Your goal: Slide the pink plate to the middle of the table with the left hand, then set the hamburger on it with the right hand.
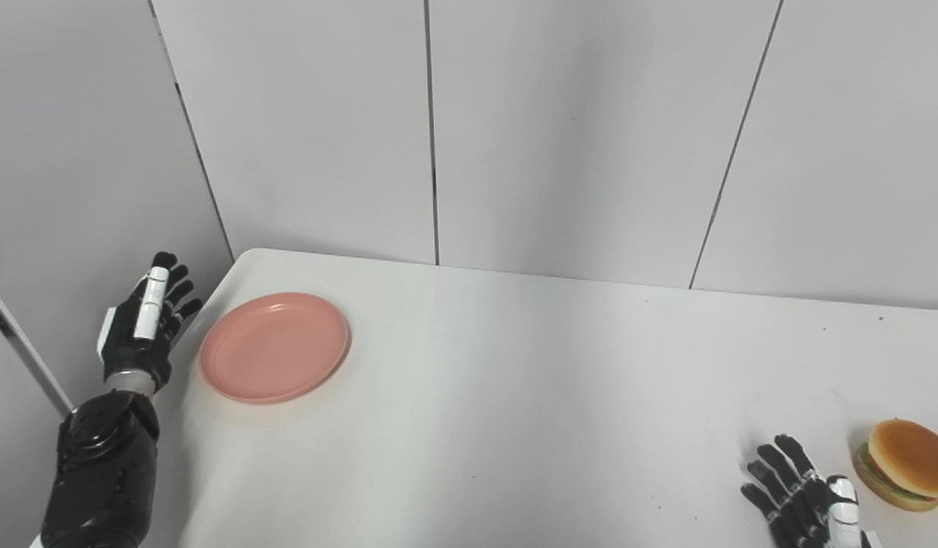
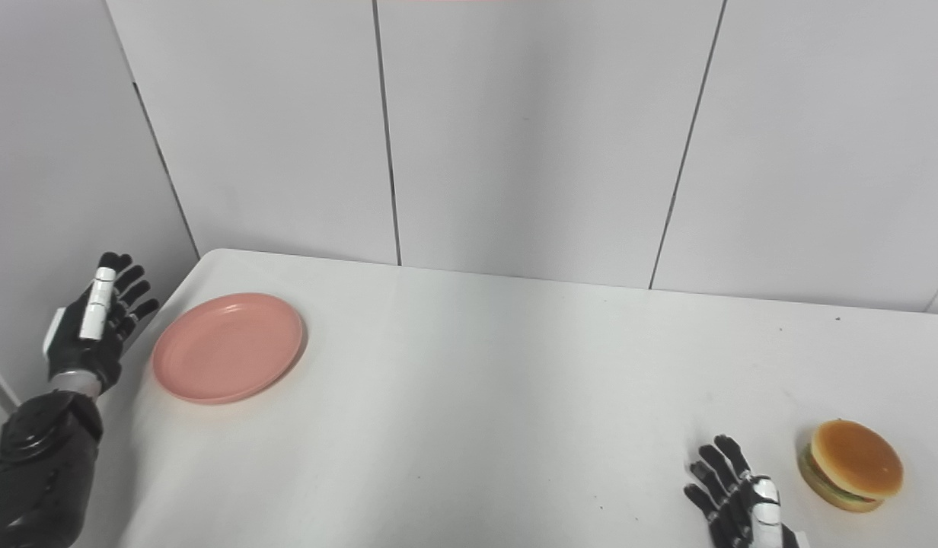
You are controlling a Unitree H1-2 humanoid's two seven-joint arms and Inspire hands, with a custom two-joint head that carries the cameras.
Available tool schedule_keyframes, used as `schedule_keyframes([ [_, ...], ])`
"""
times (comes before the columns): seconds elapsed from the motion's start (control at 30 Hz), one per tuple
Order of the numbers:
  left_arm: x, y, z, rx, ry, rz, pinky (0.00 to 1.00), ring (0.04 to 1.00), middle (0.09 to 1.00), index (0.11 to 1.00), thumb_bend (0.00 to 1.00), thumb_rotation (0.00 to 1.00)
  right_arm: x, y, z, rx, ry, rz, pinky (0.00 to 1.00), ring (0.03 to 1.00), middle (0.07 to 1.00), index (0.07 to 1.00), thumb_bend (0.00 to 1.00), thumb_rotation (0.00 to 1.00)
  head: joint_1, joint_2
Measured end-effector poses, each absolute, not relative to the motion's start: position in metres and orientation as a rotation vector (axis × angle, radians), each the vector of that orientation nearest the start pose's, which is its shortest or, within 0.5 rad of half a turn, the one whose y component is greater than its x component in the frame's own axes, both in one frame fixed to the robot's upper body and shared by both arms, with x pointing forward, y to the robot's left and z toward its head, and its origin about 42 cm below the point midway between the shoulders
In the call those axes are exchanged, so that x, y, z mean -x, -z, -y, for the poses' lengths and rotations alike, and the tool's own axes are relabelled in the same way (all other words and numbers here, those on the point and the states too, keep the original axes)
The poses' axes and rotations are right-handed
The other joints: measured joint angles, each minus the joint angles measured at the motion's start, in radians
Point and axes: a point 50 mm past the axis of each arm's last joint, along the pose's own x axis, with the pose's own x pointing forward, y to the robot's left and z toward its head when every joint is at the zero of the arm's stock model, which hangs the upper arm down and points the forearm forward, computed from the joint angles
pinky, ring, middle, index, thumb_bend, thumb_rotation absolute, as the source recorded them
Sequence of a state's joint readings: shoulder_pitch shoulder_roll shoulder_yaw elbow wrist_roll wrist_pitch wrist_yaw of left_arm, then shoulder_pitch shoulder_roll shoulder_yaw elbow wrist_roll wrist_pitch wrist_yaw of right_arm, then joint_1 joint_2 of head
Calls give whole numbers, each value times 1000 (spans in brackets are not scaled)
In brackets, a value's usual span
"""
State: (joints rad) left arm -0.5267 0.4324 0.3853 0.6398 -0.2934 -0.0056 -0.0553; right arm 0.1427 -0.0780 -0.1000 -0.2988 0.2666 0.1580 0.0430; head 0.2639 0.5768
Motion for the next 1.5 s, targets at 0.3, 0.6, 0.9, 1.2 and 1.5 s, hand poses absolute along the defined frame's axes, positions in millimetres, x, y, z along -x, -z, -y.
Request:
schedule_keyframes([
  [0.3, -421, -163, -448, 115, -369, 30, 778, 879, 883, 826, 859, 691, -234, -138, 262, -160, 44, 16, 874, 877, 868, 890, 772, 1000, -20, 6],
  [0.6, -422, -148, -423, 137, -298, 33, 752, 864, 875, 810, 879, 664, -233, -137, 262, -157, 41, 16, 903, 883, 856, 900, 736, 1000, -29, -14],
  [0.9, -425, -147, -404, 177, -224, 49, 734, 860, 871, 803, 906, 702, -233, -137, 262, -153, 38, 15, 886, 871, 844, 890, 724, 1000, -41, -25],
  [1.2, -428, -144, -367, 188, -120, 63, 725, 863, 876, 790, 909, 722, -234, -136, 261, -150, 36, 16, 871, 860, 833, 883, 709, 1000, -58, -34],
  [1.5, -435, -146, -290, 185, -93, 32, 687, 844, 856, 770, 861, 756, -233, -135, 259, -142, 39, 14, 868, 862, 837, 879, 687, 1000, -69, -26],
])
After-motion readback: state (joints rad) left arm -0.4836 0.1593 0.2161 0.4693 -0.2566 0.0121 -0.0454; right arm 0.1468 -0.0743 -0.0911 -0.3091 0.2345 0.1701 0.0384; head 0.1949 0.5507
